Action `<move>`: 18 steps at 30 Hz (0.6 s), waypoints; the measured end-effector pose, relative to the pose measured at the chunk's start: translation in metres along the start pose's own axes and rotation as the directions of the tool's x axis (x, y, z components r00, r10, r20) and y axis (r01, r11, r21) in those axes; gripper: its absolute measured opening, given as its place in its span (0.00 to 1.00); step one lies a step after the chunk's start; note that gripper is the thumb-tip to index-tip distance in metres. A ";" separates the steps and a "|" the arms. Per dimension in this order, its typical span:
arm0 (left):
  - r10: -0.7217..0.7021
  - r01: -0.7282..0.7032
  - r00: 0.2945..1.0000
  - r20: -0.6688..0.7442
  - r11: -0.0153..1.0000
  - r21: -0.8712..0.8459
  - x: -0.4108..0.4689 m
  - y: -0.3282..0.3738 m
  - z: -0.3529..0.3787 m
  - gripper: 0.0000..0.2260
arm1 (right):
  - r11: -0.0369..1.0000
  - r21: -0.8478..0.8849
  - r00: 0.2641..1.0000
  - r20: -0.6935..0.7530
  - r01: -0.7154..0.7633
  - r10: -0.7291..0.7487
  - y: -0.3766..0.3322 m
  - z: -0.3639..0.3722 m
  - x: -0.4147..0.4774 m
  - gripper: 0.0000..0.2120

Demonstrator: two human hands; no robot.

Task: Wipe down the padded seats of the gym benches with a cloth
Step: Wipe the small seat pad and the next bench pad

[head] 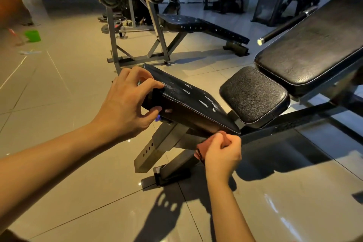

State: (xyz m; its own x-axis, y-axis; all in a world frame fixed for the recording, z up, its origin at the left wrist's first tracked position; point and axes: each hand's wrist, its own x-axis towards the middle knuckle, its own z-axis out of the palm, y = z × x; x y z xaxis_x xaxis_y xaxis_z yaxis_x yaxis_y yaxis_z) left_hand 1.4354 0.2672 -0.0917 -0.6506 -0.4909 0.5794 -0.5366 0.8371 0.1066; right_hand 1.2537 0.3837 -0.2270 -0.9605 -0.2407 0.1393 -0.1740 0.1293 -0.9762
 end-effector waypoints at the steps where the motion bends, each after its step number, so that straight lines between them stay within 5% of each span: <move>1: -0.005 0.005 1.000 -0.004 1.000 -0.003 0.000 0.001 0.000 0.26 | 0.995 -0.005 0.994 -0.029 -0.101 0.101 0.002 -0.001 0.003 0.03; 4: -0.010 0.010 1.000 -0.012 1.000 -0.001 0.000 0.002 0.002 0.26 | 0.992 0.060 0.994 -0.008 -0.112 0.112 -0.022 0.008 -0.009 0.05; 7: -0.013 0.013 1.000 -0.017 1.000 0.001 0.000 0.002 0.002 0.26 | 0.977 0.155 0.976 0.137 0.149 -0.170 -0.058 0.022 -0.042 0.06; 11: -0.011 0.011 1.000 -0.002 1.000 -0.003 0.001 0.002 0.000 0.26 | 0.881 0.091 0.842 0.265 0.464 -0.471 -0.052 0.020 -0.040 0.03; 13: -0.003 0.004 1.000 0.002 1.000 -0.012 0.001 0.001 -0.001 0.26 | 0.916 0.056 0.901 0.165 0.397 -0.401 -0.027 0.010 -0.022 0.05; 15: -0.005 0.005 1.000 0.004 1.000 -0.015 0.001 0.000 -0.001 0.26 | 0.988 0.061 0.988 0.050 0.142 -0.145 -0.003 0.001 -0.009 0.04; 18: -0.005 0.005 1.000 -0.001 1.000 -0.019 0.000 0.001 -0.001 0.25 | 0.966 0.120 0.971 -0.038 -0.231 0.237 0.011 0.001 0.001 0.04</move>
State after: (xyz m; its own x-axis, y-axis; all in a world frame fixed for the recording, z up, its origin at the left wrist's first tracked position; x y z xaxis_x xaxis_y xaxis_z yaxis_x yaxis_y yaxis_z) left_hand 1.4350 0.2679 -0.0909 -0.6474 -0.4951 0.5794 -0.5295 0.8390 0.1253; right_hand 1.2512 0.3839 -0.2376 -0.9821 -0.1661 -0.0894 0.0796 0.0648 -0.9947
